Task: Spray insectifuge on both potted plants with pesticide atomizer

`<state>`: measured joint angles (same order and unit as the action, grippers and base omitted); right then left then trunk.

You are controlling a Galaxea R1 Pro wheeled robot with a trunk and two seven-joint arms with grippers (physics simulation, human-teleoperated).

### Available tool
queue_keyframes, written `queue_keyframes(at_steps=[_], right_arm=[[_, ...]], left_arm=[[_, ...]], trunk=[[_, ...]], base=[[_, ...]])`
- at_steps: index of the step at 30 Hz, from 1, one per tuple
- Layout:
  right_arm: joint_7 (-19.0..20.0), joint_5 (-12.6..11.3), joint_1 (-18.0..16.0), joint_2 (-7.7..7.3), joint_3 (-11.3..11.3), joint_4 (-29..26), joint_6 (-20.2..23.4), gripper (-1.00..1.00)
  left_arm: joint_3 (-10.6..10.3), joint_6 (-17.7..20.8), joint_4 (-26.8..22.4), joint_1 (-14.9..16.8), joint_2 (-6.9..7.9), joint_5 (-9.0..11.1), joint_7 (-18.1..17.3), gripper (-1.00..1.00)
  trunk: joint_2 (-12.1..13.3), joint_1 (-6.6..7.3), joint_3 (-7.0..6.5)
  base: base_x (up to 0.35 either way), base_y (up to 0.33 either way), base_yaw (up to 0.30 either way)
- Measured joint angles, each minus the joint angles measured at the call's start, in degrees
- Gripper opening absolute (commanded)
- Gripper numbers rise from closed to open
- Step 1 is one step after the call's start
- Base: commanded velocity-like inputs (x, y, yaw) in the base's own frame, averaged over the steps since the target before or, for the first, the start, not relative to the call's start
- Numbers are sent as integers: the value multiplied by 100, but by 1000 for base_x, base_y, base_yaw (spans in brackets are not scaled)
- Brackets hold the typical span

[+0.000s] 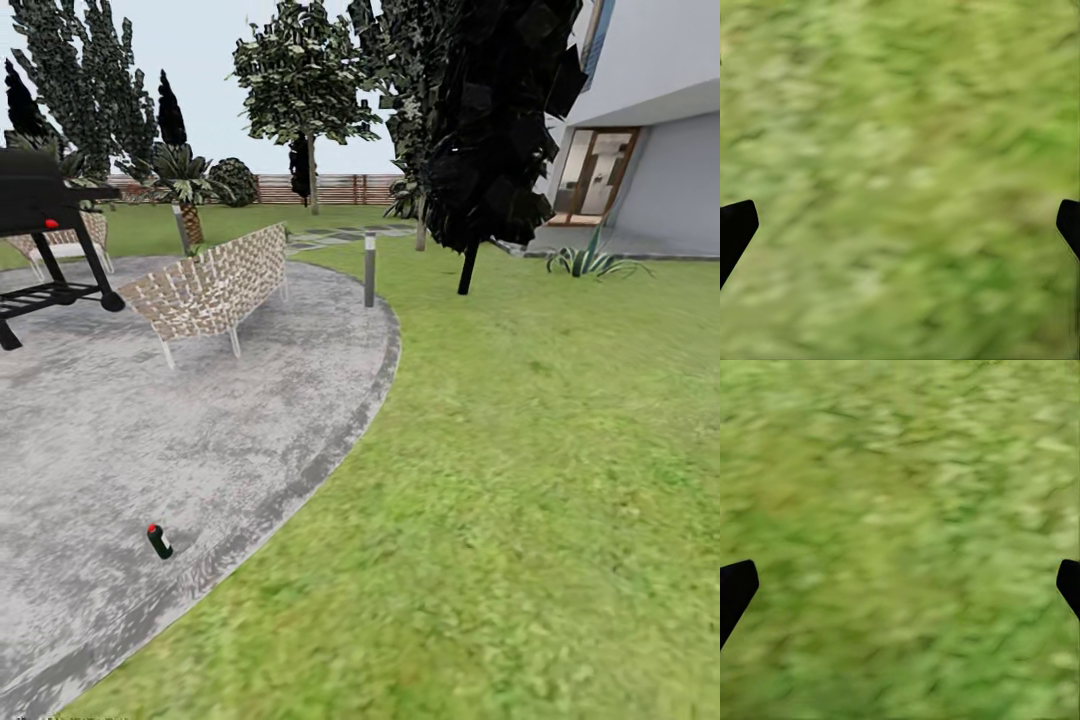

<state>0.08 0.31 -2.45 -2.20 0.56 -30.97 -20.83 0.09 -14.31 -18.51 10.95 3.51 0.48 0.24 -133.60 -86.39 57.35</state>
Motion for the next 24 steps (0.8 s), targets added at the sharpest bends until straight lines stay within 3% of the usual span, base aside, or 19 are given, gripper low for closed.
queue_keyframes(at_steps=[24], right_arm=[[0,-6,0,0,0,0,0,100]], left_arm=[[0,0,0,-1,-1,0,0,100]], trunk=[[0,0,0]], base=[[181,-199,277]])
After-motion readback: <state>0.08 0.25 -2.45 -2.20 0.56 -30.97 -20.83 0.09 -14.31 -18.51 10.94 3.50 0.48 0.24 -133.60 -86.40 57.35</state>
